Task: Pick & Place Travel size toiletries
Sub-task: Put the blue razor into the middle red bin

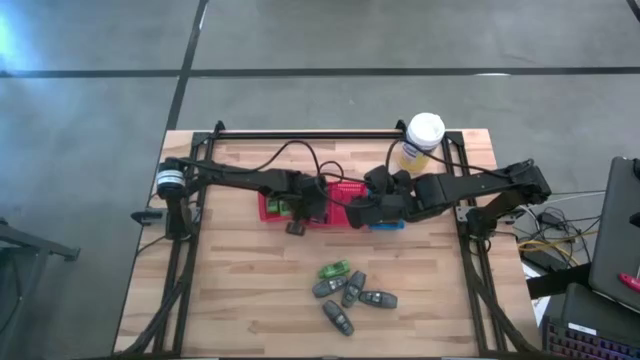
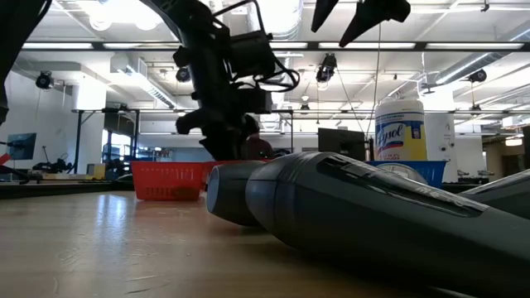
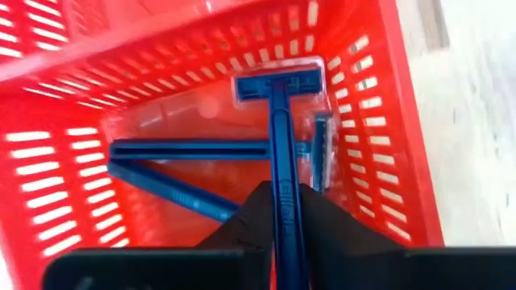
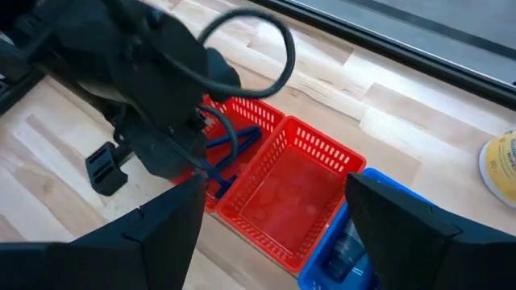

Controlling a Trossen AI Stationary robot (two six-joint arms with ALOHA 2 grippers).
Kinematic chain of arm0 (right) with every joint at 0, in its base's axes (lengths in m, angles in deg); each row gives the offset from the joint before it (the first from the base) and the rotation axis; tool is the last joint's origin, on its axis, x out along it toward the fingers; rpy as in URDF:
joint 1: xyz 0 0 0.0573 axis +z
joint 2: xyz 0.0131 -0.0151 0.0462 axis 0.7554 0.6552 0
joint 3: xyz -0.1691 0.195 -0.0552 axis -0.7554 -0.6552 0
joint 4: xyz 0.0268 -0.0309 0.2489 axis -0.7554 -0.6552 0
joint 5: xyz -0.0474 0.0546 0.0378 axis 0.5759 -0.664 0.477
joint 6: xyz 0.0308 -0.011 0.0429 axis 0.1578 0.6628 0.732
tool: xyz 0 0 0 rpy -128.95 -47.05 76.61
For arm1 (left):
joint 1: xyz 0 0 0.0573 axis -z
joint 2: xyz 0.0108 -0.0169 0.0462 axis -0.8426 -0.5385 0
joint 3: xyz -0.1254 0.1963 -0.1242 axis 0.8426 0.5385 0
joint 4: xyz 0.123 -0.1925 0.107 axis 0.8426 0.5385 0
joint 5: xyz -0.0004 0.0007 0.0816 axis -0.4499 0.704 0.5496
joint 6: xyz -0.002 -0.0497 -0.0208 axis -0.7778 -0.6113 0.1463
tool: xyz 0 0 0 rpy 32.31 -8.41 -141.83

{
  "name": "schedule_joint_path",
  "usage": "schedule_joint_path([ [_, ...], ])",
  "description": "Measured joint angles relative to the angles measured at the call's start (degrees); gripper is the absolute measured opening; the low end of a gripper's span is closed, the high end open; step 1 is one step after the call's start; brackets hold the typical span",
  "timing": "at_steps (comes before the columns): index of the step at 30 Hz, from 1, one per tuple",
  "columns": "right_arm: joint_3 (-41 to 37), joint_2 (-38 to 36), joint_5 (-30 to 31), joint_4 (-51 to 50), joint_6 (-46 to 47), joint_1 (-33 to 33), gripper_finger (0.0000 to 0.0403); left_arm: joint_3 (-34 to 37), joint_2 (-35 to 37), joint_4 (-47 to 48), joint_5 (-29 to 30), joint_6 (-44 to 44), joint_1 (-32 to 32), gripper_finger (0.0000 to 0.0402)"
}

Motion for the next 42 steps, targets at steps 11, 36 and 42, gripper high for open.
schedule_joint_path([
  [11,-1.52,-0.01,0.23,0.03,0.89,0.0,0.0312,-4.56,0.09,5.4,0.84,-11.19,-0.23,0.004],
  [36,-1.41,-3.93,8.13,-0.03,9.83,0.0,0.0291,7.57,10.4,-13.85,-0.32,-82.65,-1.25,0.0049],
  [42,-1.41,-4.59,9.29,-0.05,9.08,-0.05,0.0307,7.84,10.45,-13.94,3.96,-85.16,-1.32,0.0052],
])
